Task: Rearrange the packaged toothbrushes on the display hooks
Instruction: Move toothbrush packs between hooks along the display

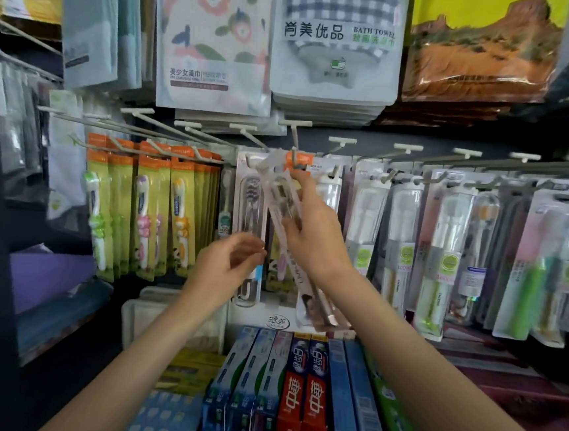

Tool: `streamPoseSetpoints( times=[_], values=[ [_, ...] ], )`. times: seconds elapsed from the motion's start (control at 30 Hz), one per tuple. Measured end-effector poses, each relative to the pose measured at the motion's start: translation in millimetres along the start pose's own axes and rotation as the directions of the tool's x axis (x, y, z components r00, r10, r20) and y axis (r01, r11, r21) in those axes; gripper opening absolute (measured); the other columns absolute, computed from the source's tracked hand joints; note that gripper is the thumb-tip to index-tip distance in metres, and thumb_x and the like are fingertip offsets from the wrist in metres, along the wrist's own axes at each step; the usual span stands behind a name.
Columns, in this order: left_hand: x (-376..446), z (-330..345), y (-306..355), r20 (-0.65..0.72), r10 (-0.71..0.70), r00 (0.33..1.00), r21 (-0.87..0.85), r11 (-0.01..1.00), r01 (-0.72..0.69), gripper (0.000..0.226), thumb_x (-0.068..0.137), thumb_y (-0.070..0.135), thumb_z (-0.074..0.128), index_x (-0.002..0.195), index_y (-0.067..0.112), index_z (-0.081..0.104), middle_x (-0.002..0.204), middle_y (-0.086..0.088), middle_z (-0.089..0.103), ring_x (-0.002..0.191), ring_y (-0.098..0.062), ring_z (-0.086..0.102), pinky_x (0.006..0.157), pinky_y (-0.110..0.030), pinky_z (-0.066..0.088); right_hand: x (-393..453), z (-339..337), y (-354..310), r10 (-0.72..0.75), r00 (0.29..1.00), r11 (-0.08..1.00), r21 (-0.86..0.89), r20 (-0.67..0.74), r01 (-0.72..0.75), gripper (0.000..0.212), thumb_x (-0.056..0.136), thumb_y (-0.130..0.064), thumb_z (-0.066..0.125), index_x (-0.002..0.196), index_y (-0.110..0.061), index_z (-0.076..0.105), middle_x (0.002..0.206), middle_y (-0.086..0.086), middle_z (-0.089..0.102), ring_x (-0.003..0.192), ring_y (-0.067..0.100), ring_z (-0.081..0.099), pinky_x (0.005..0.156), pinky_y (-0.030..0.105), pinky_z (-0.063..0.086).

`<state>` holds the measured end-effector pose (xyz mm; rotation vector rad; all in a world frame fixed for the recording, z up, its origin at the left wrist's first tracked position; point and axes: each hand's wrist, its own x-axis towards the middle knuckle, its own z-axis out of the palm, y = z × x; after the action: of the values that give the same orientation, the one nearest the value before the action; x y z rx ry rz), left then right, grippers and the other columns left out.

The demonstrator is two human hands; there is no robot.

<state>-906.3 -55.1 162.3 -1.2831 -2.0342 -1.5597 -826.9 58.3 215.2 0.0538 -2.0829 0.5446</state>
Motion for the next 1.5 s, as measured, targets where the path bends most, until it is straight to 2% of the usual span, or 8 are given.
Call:
streamPoseSetpoints(
  times=[0.2,0.4,0.57,0.9,1.1,1.2,1.37,1.5],
  values=[
    [11,12,1,-0.058,0.061,0.996,0.143,0.988,-0.053,0.031,0.090,0.003,0.053,0.119,0.013,0.059,0.111,0.007,0.062,0.096,0.000,0.054,0.079,0.001,0.037,-41,-47,15,-0.002,0.999,1.000,0.010,0.047,0.001,0.050,0.090,-0.006,0.052,0.132,-0.027,0.037,0.092,0.002,0.066,0.067,0.017,0.059,0.055,0.036,0.051],
    [31,44,10,-0.069,0.078,0.995,0.296,0.954,-0.054,0.024,0.094,0.023,0.049,0.115,0.012,0.053,0.103,-0.001,0.065,0.083,-0.009,0.061,0.071,-0.021,0.049,-74,-105,63,0.328,0.875,0.936,0.251,-0.357,-0.249,0.022,0.089,-0.008,0.051,0.102,-0.026,0.050,0.063,0.009,0.048,0.046,0.010,0.042,0.040,0.018,0.037],
    [41,63,13,-0.138,0.078,0.987,0.390,0.921,-0.018,0.038,0.091,0.023,0.054,0.124,0.010,0.039,0.103,-0.004,0.059,0.072,-0.011,0.057,0.051,-0.016,0.039,-66,-129,83,0.374,0.834,0.927,0.168,-0.405,-0.334,0.037,0.090,-0.008,0.050,0.125,-0.017,0.045,0.067,0.005,0.044,0.051,0.015,0.036,0.041,0.015,0.032],
    [38,61,25,-0.211,0.032,0.977,0.380,0.923,0.052,0.051,0.088,0.025,0.060,0.129,0.007,0.035,0.096,-0.002,0.061,0.057,0.001,0.044,0.040,-0.014,0.031,-55,-137,89,0.493,0.766,0.870,0.232,-0.412,-0.435,0.041,0.095,-0.011,0.047,0.135,-0.017,0.037,0.124,0.023,0.047,0.104,0.035,0.052,0.087,0.038,0.049],
    [30,51,29,-0.226,0.014,0.974,0.377,0.923,0.075,0.026,0.091,0.027,0.055,0.111,0.011,0.048,0.099,-0.003,0.062,0.065,-0.004,0.047,0.044,-0.012,0.036,-68,-122,86,0.226,0.800,0.959,-0.019,-0.556,-0.284,0.040,0.088,-0.008,0.055,0.125,-0.007,0.040,0.129,0.013,0.032,0.117,0.021,0.039,0.096,0.013,0.034],
    [17,45,28,-0.241,0.049,0.969,0.314,0.949,0.030,0.029,0.091,0.024,0.056,0.115,0.012,0.044,0.087,0.011,0.054,0.062,0.003,0.047,0.054,-0.003,0.039,-71,-101,71,0.052,0.880,0.980,-0.148,-0.471,-0.137,0.038,0.084,-0.002,0.057,0.120,-0.006,0.044,0.120,0.007,0.033,0.112,0.019,0.038,0.097,0.028,0.036],
    [-14,22,9,-0.226,0.077,0.971,0.253,0.967,-0.018,0.041,0.086,0.025,0.061,0.120,0.020,0.039,0.102,0.014,0.053,0.088,0.001,0.057,0.072,-0.012,0.046,-66,-49,40,-0.193,0.976,0.974,-0.137,-0.100,0.179,0.032,0.087,-0.025,0.044,0.116,-0.011,0.050,0.108,-0.008,0.040,0.101,0.004,0.041,0.089,0.005,0.030],
    [-28,-15,-2,-0.298,-0.125,0.946,-0.079,0.991,0.106,0.041,0.080,0.026,0.066,0.112,0.019,0.041,0.095,0.010,0.057,0.075,0.011,0.057,0.066,-0.007,0.046,-59,2,22,-0.182,0.932,0.981,-0.007,0.313,0.194,0.052,0.089,-0.032,0.058,0.134,-0.015,0.037,0.121,-0.004,0.046,0.109,0.006,0.045,0.091,0.010,0.033]
  ],
)
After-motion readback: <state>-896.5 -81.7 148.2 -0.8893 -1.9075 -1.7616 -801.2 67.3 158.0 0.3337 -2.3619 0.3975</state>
